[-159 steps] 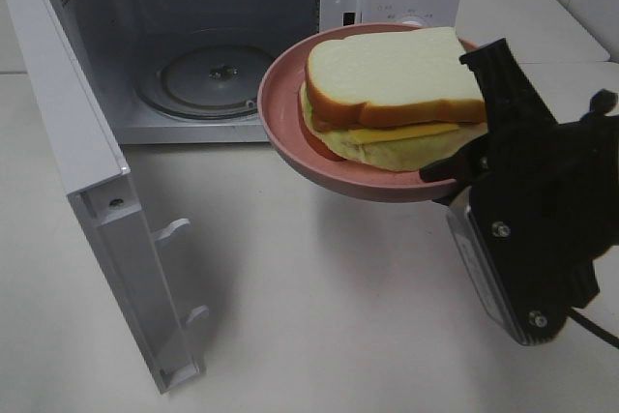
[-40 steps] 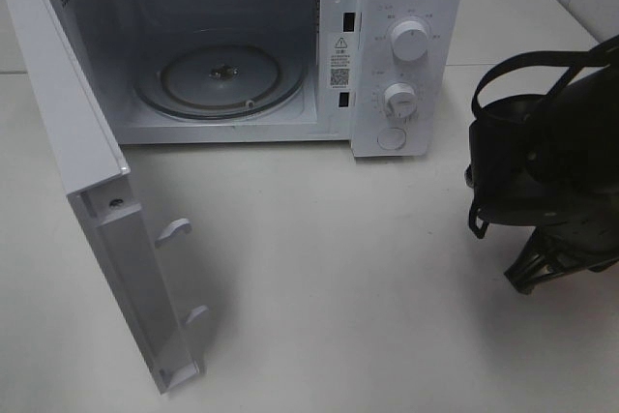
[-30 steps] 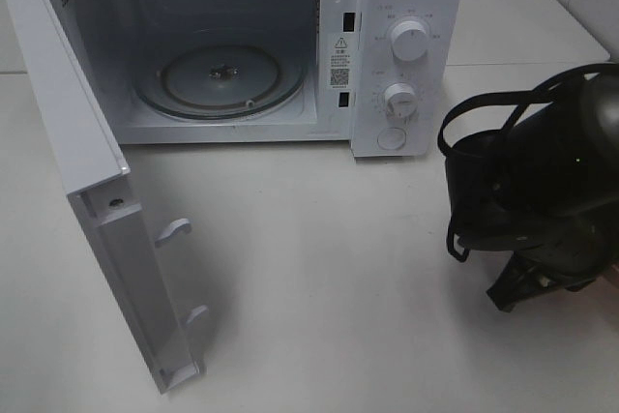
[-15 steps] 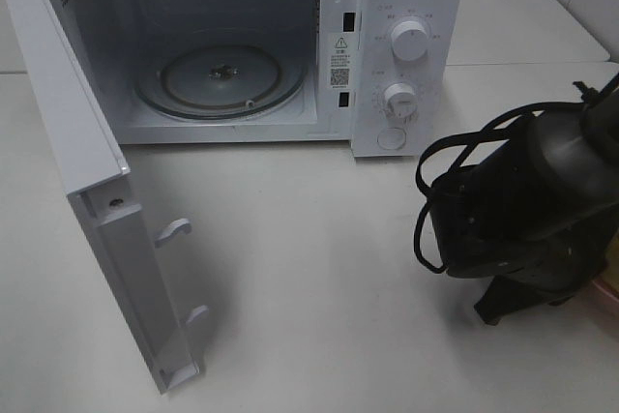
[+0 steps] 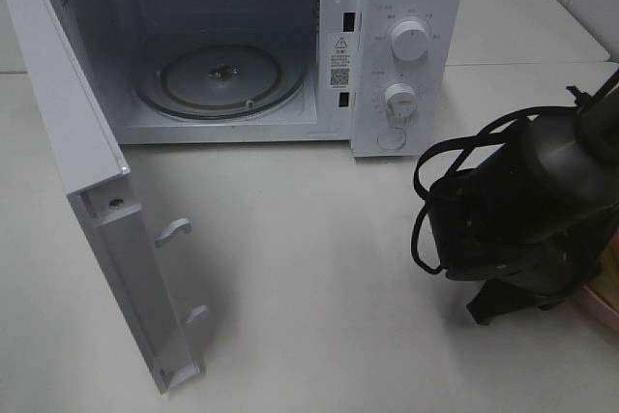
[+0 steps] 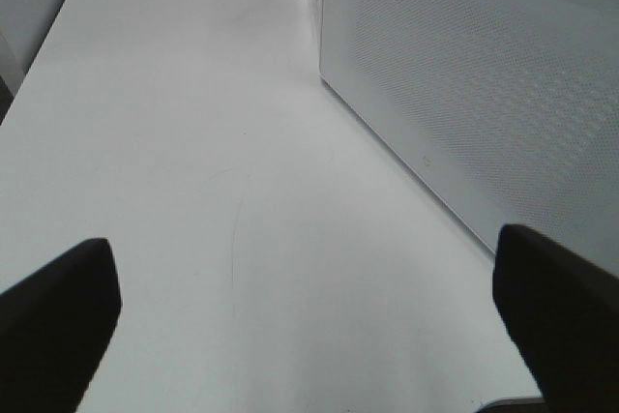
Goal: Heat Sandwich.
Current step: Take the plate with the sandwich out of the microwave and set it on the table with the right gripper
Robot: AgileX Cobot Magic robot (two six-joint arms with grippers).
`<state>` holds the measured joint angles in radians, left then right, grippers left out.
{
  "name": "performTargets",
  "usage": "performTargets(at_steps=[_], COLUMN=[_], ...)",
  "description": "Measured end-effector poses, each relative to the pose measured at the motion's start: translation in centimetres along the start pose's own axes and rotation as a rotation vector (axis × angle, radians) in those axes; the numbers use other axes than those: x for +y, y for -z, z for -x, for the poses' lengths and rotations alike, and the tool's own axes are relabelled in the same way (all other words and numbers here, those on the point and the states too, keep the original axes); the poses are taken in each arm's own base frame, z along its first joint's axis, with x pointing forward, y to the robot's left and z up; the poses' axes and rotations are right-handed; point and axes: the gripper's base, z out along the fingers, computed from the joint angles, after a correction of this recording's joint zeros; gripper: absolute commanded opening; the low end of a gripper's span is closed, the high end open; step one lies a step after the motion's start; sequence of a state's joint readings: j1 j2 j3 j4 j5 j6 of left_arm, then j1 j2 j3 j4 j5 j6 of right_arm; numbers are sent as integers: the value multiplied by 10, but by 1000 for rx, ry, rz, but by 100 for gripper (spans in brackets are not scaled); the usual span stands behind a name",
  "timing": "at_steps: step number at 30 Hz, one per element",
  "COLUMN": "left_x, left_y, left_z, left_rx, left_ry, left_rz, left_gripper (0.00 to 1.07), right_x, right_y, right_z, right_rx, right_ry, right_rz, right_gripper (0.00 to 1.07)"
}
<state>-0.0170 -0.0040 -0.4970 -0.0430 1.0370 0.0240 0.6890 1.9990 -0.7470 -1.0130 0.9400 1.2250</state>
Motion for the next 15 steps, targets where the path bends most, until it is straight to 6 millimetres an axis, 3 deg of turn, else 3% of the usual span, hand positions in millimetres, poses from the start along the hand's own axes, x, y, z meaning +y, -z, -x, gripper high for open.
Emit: performTargets(at_steps=[1,4,8,15], left_x=[0,0,0,0], left_y=[0,0,0,0], left_z=[0,0,0,0], left_rx=[0,0,0,0], left_ry=[0,0,0,0], left_rz=[0,0,0,0], left_gripper=[101,101,101,101], right_x=[0,0,-1,-20], right_y=[0,0,2,24], right_z=[0,-1,-2,1], right_rx=[3,15,21,-32], right_ry=[-2,0,-5,-52], right_rz=[0,3,13,107], right_gripper=[38,44,47,49])
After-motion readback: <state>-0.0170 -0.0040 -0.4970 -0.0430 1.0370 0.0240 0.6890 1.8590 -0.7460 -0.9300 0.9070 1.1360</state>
